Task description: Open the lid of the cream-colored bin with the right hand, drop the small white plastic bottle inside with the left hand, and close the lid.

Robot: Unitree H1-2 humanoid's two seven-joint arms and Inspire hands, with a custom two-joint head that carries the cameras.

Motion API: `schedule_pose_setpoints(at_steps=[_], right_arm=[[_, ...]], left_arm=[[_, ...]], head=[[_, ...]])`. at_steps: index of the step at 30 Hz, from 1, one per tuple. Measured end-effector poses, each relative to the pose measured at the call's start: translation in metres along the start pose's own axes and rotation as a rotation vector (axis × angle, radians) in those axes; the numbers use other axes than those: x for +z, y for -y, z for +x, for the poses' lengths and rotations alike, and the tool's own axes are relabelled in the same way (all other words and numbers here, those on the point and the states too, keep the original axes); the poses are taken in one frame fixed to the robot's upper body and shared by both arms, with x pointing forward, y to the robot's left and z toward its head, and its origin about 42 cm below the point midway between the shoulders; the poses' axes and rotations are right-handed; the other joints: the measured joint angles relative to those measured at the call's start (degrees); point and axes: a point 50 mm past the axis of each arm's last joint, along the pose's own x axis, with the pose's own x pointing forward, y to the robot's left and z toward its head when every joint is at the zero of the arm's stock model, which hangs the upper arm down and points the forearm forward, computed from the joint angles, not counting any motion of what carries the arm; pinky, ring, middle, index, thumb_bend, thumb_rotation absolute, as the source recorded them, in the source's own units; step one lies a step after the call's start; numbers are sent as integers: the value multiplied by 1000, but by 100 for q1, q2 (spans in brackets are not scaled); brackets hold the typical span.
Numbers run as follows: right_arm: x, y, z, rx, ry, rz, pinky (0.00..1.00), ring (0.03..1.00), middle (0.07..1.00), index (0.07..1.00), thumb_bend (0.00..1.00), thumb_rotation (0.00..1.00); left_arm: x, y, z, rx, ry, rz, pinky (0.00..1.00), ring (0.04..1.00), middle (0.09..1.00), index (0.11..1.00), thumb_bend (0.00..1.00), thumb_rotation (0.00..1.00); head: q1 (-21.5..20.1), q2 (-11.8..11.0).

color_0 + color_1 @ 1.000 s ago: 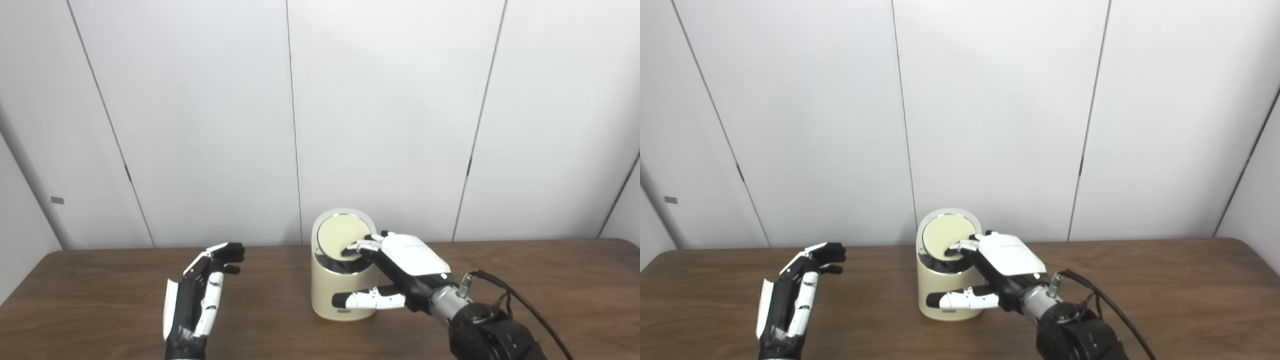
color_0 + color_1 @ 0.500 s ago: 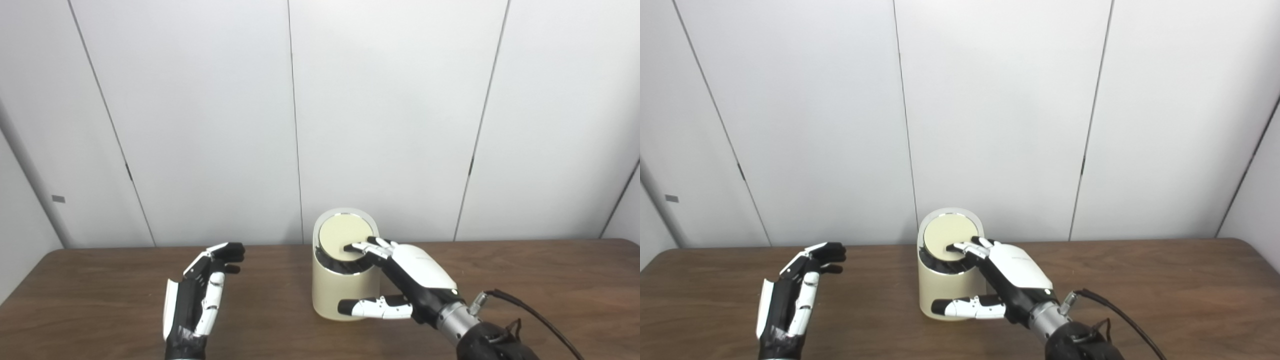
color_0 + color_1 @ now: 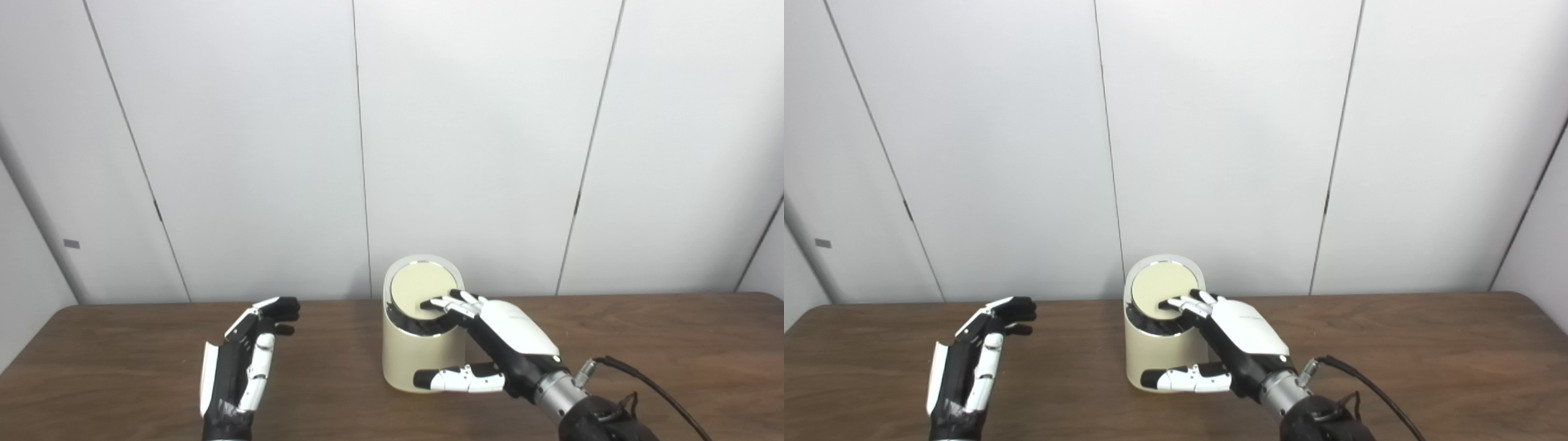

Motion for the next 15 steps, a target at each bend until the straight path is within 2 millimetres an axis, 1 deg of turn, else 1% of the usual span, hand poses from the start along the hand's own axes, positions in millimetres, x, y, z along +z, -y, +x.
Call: schedule_pose_setpoints(at_steps=[4,7,10,13,15], right_arm=[[-3,-1,-1,-13,6,17,1000,952,910,870,730,835],[-5,-3,-3,-46,26,35,927,930,900,861,726,787],[-10,-7,-5,-95,36,65,894,935,921,886,721,783],[-16,-11,-10,-138,30,94,853,944,948,914,721,817],[-22,-15,-12,-157,10,105,848,950,960,922,717,832]], left_arm=[[0,0,0,0,0,0,607,673,688,677,345,822],[0,0,0,1,0,-1,609,674,689,677,346,820],[0,0,0,1,0,0,609,676,690,680,347,830],[0,0,0,1,0,1,612,676,691,681,345,838],[0,0,0,0,0,1,614,677,692,681,346,838]], head=[[0,-9],[0,-9],[0,-9],[0,-9],[-9,-17]])
